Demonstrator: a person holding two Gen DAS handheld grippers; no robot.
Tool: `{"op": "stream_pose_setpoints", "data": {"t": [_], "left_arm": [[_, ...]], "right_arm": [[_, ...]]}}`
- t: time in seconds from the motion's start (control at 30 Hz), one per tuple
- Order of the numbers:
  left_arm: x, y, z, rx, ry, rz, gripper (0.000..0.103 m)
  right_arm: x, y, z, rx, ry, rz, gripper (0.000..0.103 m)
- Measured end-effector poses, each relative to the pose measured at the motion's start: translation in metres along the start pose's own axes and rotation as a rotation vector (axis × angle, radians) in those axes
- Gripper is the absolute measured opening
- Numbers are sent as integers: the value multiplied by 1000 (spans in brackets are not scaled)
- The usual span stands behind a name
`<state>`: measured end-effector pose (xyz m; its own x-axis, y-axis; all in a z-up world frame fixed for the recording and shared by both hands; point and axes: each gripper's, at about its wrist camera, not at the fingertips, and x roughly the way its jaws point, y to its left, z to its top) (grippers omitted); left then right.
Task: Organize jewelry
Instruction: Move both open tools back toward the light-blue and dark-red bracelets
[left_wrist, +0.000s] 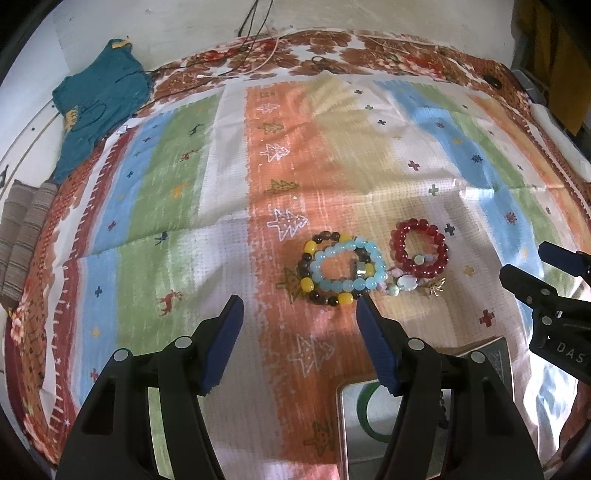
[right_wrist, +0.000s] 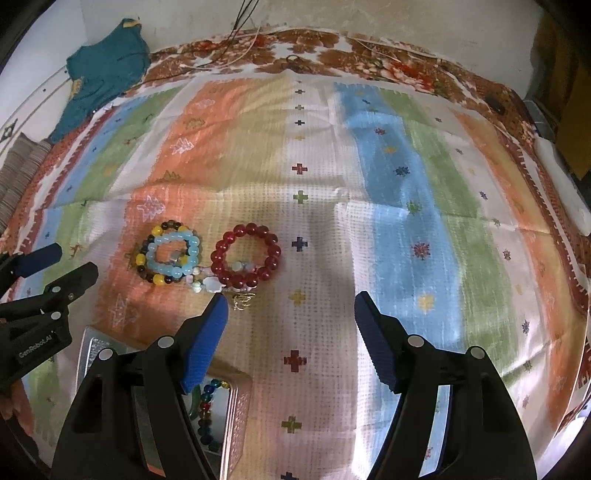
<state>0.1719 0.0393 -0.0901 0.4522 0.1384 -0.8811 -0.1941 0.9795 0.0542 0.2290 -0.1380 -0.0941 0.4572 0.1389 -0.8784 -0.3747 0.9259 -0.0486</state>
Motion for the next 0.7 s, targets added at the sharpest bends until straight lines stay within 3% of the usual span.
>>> {"op": "stream_pose_setpoints", "data": {"t": [0.7], "left_arm": [[33, -7, 17, 86, 22, -32, 63]], "right_arm": [[35, 1, 11, -13, 53, -31, 71]]}}
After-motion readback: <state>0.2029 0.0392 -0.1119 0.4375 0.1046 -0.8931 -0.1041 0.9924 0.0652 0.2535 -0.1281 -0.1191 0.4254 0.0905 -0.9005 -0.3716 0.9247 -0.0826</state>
